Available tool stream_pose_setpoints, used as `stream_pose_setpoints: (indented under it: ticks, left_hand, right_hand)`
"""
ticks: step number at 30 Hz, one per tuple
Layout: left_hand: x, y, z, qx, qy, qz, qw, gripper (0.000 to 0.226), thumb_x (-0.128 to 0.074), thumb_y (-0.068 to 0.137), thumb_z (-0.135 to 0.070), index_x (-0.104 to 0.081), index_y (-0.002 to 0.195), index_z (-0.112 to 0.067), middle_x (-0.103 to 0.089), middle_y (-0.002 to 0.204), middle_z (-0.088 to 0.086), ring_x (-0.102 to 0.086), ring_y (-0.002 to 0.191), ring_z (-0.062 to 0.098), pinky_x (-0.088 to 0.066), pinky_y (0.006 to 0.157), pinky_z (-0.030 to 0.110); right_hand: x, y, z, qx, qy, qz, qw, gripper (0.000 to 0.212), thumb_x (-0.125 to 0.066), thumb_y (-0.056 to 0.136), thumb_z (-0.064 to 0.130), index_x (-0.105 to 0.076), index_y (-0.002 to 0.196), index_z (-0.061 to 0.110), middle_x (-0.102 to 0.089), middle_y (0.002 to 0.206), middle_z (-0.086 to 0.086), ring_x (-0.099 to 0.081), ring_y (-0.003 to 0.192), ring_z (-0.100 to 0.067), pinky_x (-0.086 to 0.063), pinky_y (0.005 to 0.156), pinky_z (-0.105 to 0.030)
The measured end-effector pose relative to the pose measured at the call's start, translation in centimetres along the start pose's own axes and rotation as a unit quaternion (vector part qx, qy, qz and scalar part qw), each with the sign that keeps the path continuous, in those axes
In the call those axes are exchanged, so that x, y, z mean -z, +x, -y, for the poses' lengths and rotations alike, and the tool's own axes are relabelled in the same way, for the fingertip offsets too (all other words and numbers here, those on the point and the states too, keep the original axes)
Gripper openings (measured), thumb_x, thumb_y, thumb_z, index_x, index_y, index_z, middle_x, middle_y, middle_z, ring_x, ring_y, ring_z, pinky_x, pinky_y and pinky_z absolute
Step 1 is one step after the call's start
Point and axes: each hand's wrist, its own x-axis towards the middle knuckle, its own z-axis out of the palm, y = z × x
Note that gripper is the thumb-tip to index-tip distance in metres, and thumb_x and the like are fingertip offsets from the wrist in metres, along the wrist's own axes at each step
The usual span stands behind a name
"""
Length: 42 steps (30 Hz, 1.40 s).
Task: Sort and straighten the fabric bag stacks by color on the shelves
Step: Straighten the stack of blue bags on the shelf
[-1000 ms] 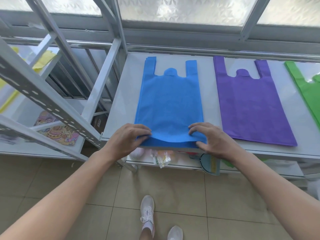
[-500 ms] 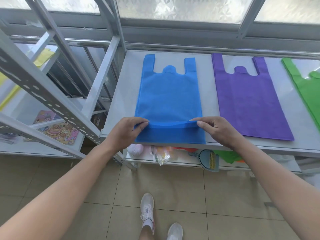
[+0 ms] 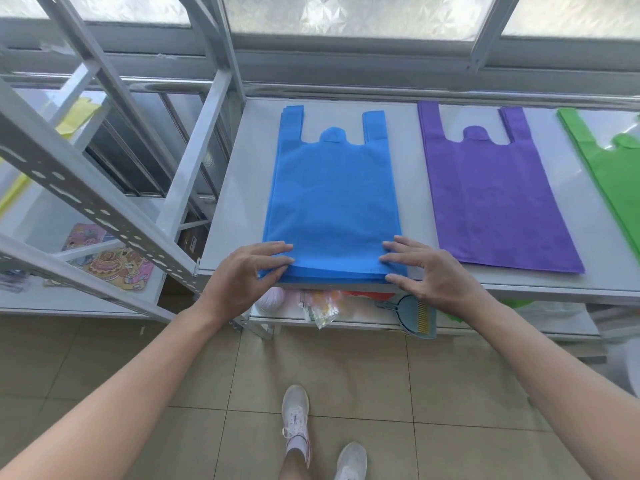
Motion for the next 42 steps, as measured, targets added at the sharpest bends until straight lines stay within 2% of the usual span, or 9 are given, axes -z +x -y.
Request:
stream_pose_setpoints:
  ticks: [14, 21, 25, 29, 32, 34, 37, 39, 42]
  left_hand:
    - [-0.4, -0.5, -0.1, -0.044, 0.082, 0.033, 0.995, 0.030, -0.076, 0.094, -0.025, -0.077, 0.124, -0.018, -0.068, 0.138, -0.006, -0.065, 0.126, 0.016, -0.055, 0.104, 0.039]
    - [0.6, 0.8, -0.1, -0.039, 0.083, 0.033, 0.995, 0.032, -0.071, 0.094, -0.003, -0.076, 0.123, -0.016, -0.074, 0.125, -0.005, -0.070, 0.113, 0.019, -0.060, 0.092, 0.042]
    - [0.3, 2.6, -1.2, -0.004, 0.037, -0.006, 0.999, 0.015, -0.067, 0.101, -0.015, -0.077, 0.111, -0.017, -0.076, 0.104, -0.006, -0.070, 0.095, 0.020, -0.057, 0.082, 0.044]
    - [1.1, 3.6, -1.9, -0.022, 0.051, -0.065, 0.996, 0.012, -0.070, 0.100, -0.017, -0.079, 0.108, -0.015, -0.078, 0.099, -0.005, -0.070, 0.091, 0.019, -0.054, 0.082, 0.035]
    - [1.5, 2.9, -1.8, -0.026, 0.057, -0.073, 0.995, 0.017, -0.072, 0.098, -0.020, -0.076, 0.114, -0.014, -0.074, 0.111, -0.002, -0.065, 0.105, 0.017, -0.050, 0.094, 0.030]
    - [1.4, 1.8, -1.4, 0.036, 0.053, -0.077, 0.995, 0.034, -0.078, 0.093, -0.022, -0.071, 0.126, -0.017, -0.065, 0.123, -0.002, -0.057, 0.117, 0.016, -0.046, 0.101, 0.028]
    - [0.8, 0.2, -1.2, 0.199, -0.007, -0.102, 0.975, 0.051, -0.083, 0.088, -0.022, -0.063, 0.135, -0.026, -0.058, 0.117, -0.005, -0.059, 0.103, 0.008, -0.052, 0.086, 0.017]
    - [0.7, -0.4, -1.3, 0.282, -0.077, -0.121, 0.949, 0.049, -0.082, 0.089, -0.022, -0.062, 0.133, -0.028, -0.065, 0.106, -0.006, -0.065, 0.091, 0.005, -0.054, 0.070, 0.009]
    - [0.9, -0.4, -1.5, 0.335, -0.173, -0.121, 0.918, 0.034, -0.071, 0.098, -0.014, -0.063, 0.130, -0.022, -0.075, 0.099, -0.006, -0.073, 0.088, 0.007, -0.061, 0.072, 0.017]
  right_hand:
    - [-0.3, -0.3, -0.4, 0.017, -0.048, -0.008, 0.999, 0.038, -0.079, 0.091, 0.031, -0.073, 0.128, 0.028, -0.057, 0.151, 0.007, -0.037, 0.150, -0.005, -0.035, 0.123, -0.039]
    - [-0.1, -0.3, 0.2, 0.029, -0.085, -0.027, 0.996, 0.032, -0.080, 0.085, 0.041, -0.073, 0.115, 0.030, -0.064, 0.137, 0.012, -0.047, 0.140, -0.011, -0.045, 0.113, -0.041]
    - [-0.1, 0.3, 1.2, 0.022, -0.111, -0.047, 0.992, 0.036, -0.080, 0.081, 0.050, -0.072, 0.109, 0.029, -0.065, 0.127, 0.015, -0.047, 0.130, -0.014, -0.046, 0.106, -0.034]
    - [-0.4, 0.6, 1.6, -0.022, -0.113, -0.112, 0.987, 0.031, -0.081, 0.081, 0.019, -0.071, 0.109, 0.026, -0.064, 0.124, 0.006, -0.053, 0.119, -0.018, -0.051, 0.096, -0.040]
    - [0.2, 0.7, 2.0, -0.107, -0.032, -0.154, 0.982, 0.026, -0.079, 0.087, 0.020, -0.069, 0.110, 0.030, -0.062, 0.095, 0.006, -0.060, 0.080, -0.007, -0.050, 0.071, -0.030]
    - [0.5, 0.9, 2.0, -0.170, 0.053, -0.129, 0.976, 0.029, -0.071, 0.092, 0.016, -0.069, 0.114, 0.035, -0.069, 0.085, 0.004, -0.067, 0.067, -0.006, -0.053, 0.063, -0.029]
    - [0.7, 1.0, 2.1, -0.225, 0.182, -0.101, 0.952, 0.042, -0.052, 0.097, 0.003, -0.070, 0.120, 0.033, -0.075, 0.086, -0.006, -0.073, 0.069, -0.016, -0.056, 0.064, -0.028]
    - [0.8, 1.0, 2.4, -0.271, 0.303, -0.094, 0.909, 0.043, -0.046, 0.099, -0.002, -0.069, 0.124, 0.025, -0.076, 0.094, -0.009, -0.073, 0.074, -0.020, -0.061, 0.066, -0.032]
    - [0.9, 1.0, 2.2, -0.321, 0.396, -0.073, 0.857, 0.024, -0.060, 0.101, 0.010, -0.063, 0.124, 0.015, -0.077, 0.108, -0.014, -0.076, 0.091, -0.029, -0.063, 0.072, -0.036]
